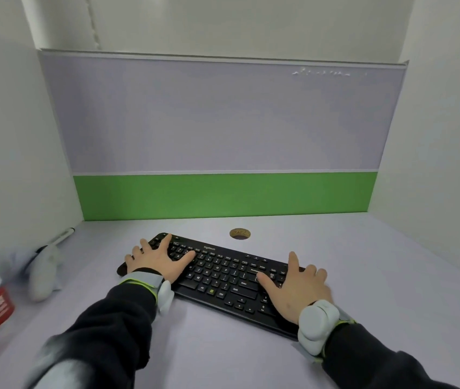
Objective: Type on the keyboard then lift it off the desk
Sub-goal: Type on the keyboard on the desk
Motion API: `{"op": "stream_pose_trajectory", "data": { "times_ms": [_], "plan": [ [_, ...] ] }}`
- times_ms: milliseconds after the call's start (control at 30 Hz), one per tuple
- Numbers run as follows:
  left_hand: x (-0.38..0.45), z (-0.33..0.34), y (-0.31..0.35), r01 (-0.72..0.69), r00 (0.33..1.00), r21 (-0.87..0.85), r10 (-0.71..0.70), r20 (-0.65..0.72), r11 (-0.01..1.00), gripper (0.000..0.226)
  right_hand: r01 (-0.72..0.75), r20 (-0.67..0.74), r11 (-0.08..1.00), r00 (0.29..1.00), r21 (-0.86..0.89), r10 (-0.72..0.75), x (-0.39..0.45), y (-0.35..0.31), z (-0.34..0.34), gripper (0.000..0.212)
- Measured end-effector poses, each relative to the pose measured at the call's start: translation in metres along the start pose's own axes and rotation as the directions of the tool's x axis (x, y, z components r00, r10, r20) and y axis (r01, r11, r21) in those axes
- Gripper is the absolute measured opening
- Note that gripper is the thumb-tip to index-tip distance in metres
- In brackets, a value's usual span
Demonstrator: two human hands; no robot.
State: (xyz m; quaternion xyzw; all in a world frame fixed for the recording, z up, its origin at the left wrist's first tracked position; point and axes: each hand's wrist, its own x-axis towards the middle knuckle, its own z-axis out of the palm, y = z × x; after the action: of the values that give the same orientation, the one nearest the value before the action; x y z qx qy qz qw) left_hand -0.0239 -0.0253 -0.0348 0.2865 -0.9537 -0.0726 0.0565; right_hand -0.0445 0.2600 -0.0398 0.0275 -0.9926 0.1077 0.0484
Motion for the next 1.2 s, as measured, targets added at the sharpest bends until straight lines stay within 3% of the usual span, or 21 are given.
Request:
{"op": "stream_pose_trajectory", "data": {
  "times_ms": [367, 800, 1200],
  "plan": [
    [0.004, -0.004, 0.002, 0.063, 0.998, -0.003, -0.063, -0.021, 0.998, 0.097, -0.031, 0.026, 0.999, 0.999, 0.031, 0.03, 0.003, -0.008, -0.005, 0.11],
    [-0.011, -0.005, 0.002, 0.232, 0.966, -0.15, -0.245, -0.078, 0.961, 0.107, -0.129, 0.001, 0.976, 0.991, 0.174, 0.13, 0.0, -0.002, -0.02, 0.086],
    [-0.07, -0.038, 0.007, 0.216, 0.972, -0.31, -0.235, -0.027, 0.926, 0.086, -0.073, -0.023, 0.931, 0.996, 0.358, 0.087, -0.006, 0.036, -0.026, 0.083]
  ]
}}
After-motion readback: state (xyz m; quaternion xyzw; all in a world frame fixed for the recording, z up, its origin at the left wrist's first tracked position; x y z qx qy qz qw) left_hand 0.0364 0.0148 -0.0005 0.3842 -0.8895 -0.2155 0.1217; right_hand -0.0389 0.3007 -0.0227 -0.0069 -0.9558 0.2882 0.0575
